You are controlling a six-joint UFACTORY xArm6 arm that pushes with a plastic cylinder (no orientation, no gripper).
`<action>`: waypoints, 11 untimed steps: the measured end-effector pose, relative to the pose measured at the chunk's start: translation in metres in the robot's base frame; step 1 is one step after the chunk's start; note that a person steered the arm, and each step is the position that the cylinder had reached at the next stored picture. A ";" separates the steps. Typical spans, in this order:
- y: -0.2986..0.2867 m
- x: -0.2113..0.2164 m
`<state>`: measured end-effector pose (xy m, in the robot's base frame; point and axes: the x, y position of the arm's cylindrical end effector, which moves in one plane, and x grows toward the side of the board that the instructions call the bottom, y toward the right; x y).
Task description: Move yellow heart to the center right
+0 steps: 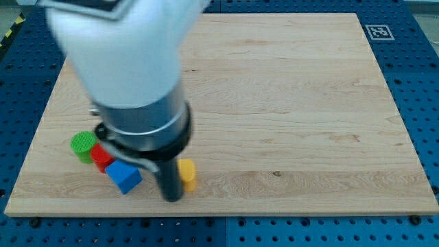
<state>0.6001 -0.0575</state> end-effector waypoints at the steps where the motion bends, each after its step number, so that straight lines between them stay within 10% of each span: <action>1: 0.041 -0.014; 7: 0.027 -0.065; 11: 0.166 -0.101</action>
<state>0.4992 0.1090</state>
